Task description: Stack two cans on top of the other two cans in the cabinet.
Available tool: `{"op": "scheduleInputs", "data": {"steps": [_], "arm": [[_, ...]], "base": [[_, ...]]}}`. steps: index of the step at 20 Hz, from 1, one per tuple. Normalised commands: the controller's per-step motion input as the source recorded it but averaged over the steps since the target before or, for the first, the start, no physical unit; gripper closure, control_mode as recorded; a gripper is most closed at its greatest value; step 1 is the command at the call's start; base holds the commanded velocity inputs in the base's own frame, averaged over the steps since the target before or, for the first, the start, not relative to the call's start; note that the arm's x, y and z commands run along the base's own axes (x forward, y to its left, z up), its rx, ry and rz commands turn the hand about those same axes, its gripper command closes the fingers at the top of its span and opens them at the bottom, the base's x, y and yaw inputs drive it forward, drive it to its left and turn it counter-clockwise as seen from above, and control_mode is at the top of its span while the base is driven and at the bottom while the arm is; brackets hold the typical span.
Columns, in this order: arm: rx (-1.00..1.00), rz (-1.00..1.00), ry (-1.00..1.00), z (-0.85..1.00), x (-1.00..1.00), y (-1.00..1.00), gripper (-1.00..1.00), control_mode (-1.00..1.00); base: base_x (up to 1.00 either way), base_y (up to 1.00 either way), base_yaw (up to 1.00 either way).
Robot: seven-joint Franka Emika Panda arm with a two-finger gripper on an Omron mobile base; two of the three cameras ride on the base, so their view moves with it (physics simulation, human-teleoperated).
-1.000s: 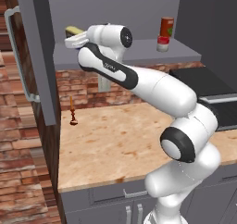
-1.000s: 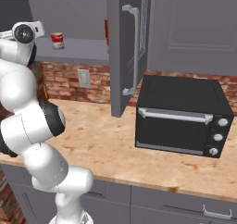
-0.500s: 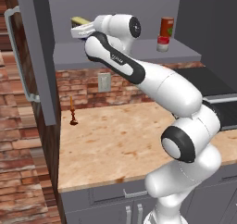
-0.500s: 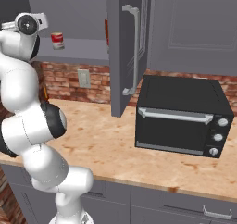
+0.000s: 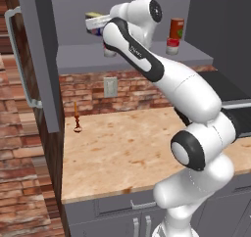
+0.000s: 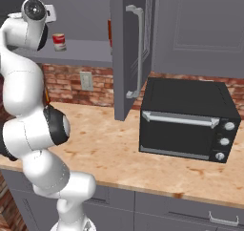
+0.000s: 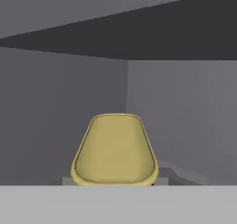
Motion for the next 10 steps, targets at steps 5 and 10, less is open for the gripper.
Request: {"op": "scheduleInputs", "data": {"steps": [5, 10], "arm": [[0.0, -0.01, -0.01, -0.22, -0.18, -0.24, 1.0, -1.0], [0.0, -0.03, -0.02, -0.27, -0.12, -0.04, 1.0, -1.0]], "base": [[0.0, 0.0, 0.0], [0.0, 0.0, 0.0]]}}
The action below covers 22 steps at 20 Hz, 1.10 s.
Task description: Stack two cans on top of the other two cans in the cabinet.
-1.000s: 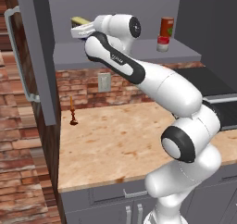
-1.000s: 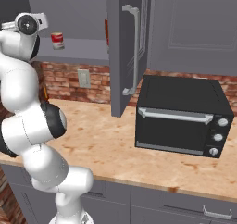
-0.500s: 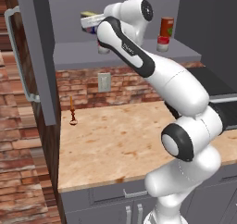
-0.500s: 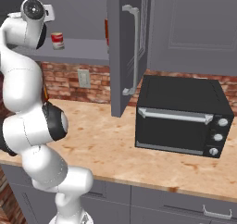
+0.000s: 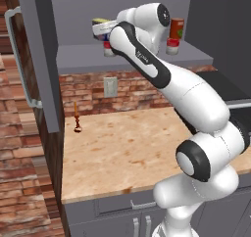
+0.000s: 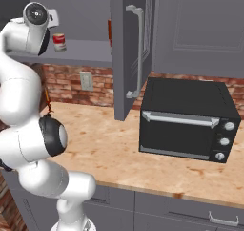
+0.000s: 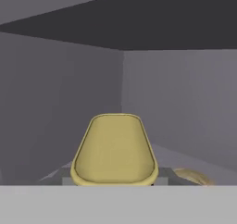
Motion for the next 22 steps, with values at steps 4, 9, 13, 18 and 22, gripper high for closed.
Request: {"op": "scheduleInputs", "data": {"steps": [4, 9, 13, 18, 22], "arm": [[0.0, -0.05, 0.0, 0.0, -0.01, -0.18, 1.0, -1.0], [0.0, -0.04, 0.01, 0.0, -0.03, -0.45, 1.0, -1.0], [0.0, -0.11, 0.02, 0.0, 0.0, -0.34, 1.0, -1.0], [0.0, -0.12, 0.0, 0.0, 0.0, -0.21, 1.0, -1.0], [0.0, -0.14, 0.0, 0.0, 0.0, 0.0, 1.0, -1.0]], "base": [[0.0, 0.0, 0.0], [0.0, 0.0, 0.0], [0.0, 0.0, 0.0], [0.0, 0.0, 0.0], [0.0, 0.0, 0.0]]}}
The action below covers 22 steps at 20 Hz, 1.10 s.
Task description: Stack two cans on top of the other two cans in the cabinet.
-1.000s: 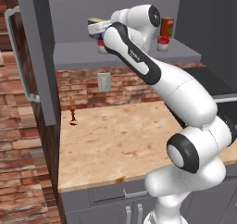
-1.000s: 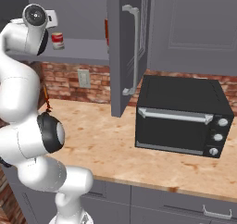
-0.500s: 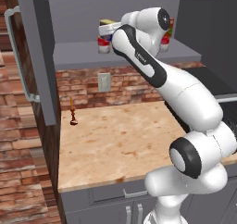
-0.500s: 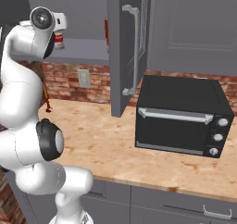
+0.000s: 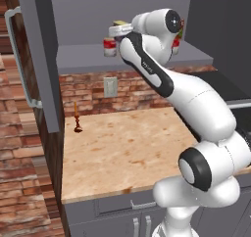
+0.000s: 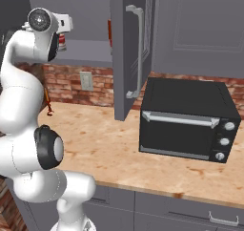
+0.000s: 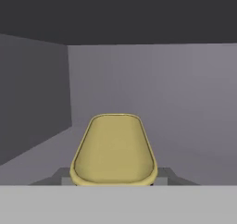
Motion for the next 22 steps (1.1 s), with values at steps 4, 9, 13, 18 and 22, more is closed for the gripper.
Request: {"op": "scheduleInputs", "data": {"steps": [4, 9, 13, 18, 22], "arm": [[0.0, -0.1, 0.0, 0.0, 0.0, 0.0, 1.0, -1.0], [0.0, -0.06, 0.0, 0.0, 0.01, 0.0, 1.0, -1.0], [0.03, -0.01, 0.0, 0.0, 0.06, 0.0, 1.0, -1.0], [0.09, 0.0, 0.0, 0.0, 0.11, 0.0, 1.0, -1.0], [0.04, 0.0, 0.0, 0.0, 0.08, 0.0, 1.0, -1.0]], "base": [[0.0, 0.0, 0.0], [0.0, 0.0, 0.0], [0.0, 0.0, 0.0], [0.0, 0.0, 0.0], [0.0, 0.0, 0.0]]}}
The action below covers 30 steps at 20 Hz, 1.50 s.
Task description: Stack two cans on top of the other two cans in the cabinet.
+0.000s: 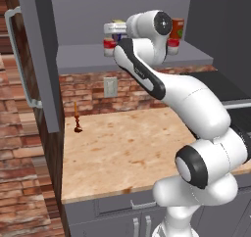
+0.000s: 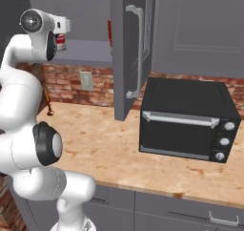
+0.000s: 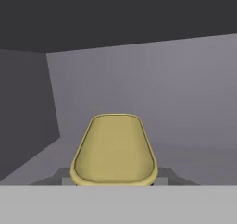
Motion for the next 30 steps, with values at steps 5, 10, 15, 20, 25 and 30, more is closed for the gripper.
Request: {"op": "scheduleInputs", "data": {"steps": [5, 10, 15, 20, 25, 30], "arm": [[0.0, 0.0, 0.0, 0.0, 0.12, 0.0, 1.0, -1.0], [0.0, 0.0, 0.0, 0.0, 0.16, 0.05, 1.0, -1.0], [0.0, 0.0, 0.01, 0.0, 0.1, 0.18, 1.0, -1.0], [0.0, 0.0, 0.0, 0.0, 0.06, 0.16, 1.0, -1.0], [0.0, 0.0, 0.0, 0.0, 0.19, 0.05, 1.0, -1.0], [0.0, 0.0, 0.0, 0.0, 0.21, 0.0, 1.0, -1.0]], "base": [[0.0, 0.0, 0.0], [0.0, 0.0, 0.0], [0.0, 0.0, 0.0], [0.0, 0.0, 0.0], [0.0, 0.0, 0.0], [0.0, 0.0, 0.0]]}}
